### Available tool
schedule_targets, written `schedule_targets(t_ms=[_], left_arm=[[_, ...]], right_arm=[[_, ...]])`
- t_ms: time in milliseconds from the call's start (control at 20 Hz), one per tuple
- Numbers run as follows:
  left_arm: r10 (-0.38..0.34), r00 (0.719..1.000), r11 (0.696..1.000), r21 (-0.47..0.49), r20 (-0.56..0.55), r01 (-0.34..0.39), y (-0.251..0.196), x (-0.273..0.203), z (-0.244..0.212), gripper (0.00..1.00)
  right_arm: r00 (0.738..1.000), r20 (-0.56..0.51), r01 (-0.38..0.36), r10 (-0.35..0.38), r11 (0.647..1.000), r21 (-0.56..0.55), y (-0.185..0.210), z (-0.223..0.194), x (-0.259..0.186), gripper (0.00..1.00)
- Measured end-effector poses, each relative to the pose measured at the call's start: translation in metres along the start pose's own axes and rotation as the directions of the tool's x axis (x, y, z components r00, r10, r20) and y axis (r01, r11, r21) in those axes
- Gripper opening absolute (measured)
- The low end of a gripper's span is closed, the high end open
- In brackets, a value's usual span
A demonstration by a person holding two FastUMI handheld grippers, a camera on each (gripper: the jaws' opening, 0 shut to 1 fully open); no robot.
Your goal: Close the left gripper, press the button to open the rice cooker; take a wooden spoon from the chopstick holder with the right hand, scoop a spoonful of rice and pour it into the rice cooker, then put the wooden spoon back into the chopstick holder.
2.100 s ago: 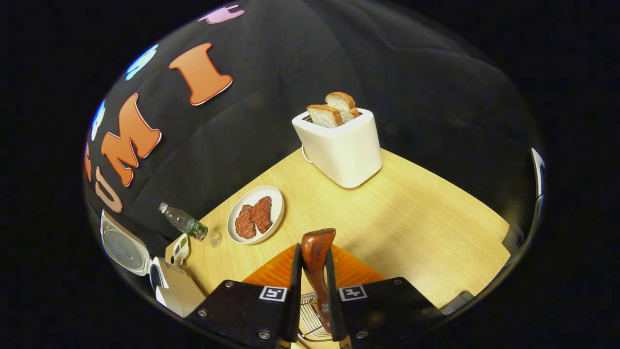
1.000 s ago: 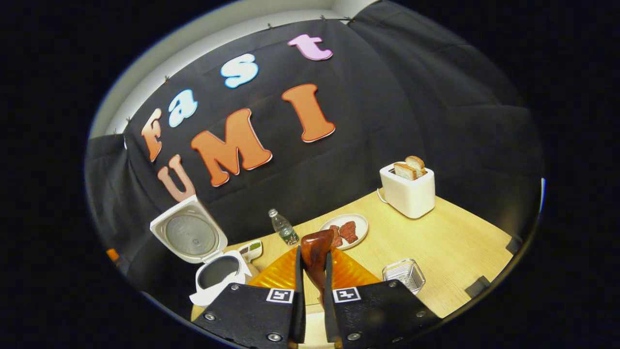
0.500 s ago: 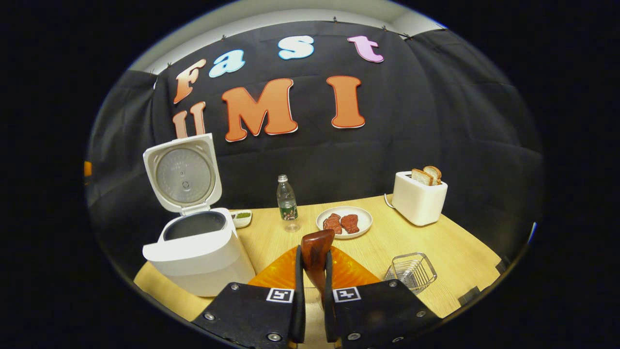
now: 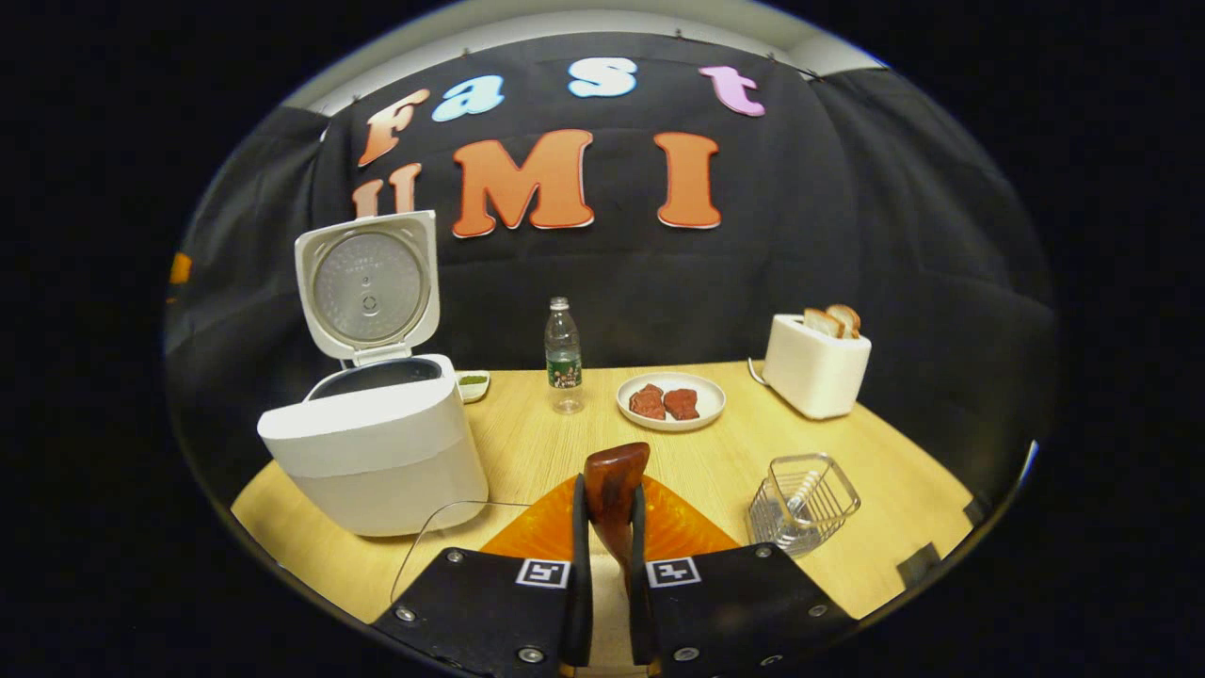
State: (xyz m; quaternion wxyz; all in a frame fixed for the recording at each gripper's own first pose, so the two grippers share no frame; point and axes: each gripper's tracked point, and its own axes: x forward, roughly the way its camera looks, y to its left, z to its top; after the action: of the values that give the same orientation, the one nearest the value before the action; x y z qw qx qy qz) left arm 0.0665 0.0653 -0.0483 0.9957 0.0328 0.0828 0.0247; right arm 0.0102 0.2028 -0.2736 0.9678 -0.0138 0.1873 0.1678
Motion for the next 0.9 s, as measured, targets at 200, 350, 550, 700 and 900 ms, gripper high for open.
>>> schedule_targets(t_ms=[200, 350, 550, 700, 900], left_arm=[[0.005, 1.000, 0.999, -0.038, -0.027, -0.006, 0.007, -0.001, -0.012, 1.00], [0.000, 0.999, 0.999, -0.046, -0.033, -0.002, 0.008, -0.001, -0.015, 1.00], [-0.003, 1.000, 0.998, -0.057, -0.027, 0.001, 0.007, 0.000, -0.014, 1.00], [-0.007, 0.999, 0.998, -0.061, -0.036, 0.005, 0.007, -0.002, -0.017, 1.00], [-0.012, 0.999, 0.997, -0.071, -0.049, 0.009, 0.006, -0.002, -0.022, 1.00]], right_arm=[[0.999, -0.033, 0.010, -0.005, 0.990, 0.139, -0.004, -0.001, -0.008, 0.15], [0.998, -0.062, -0.016, 0.031, 0.973, 0.231, 0.011, -0.006, -0.011, 0.16], [0.992, -0.078, -0.074, 0.103, 0.947, 0.312, 0.043, -0.013, -0.012, 0.15], [0.987, -0.099, -0.076, 0.129, 0.903, 0.424, 0.056, -0.019, 0.000, 0.15], [0.982, -0.129, -0.044, 0.139, 0.827, 0.561, 0.055, -0.024, 0.017, 0.15]])
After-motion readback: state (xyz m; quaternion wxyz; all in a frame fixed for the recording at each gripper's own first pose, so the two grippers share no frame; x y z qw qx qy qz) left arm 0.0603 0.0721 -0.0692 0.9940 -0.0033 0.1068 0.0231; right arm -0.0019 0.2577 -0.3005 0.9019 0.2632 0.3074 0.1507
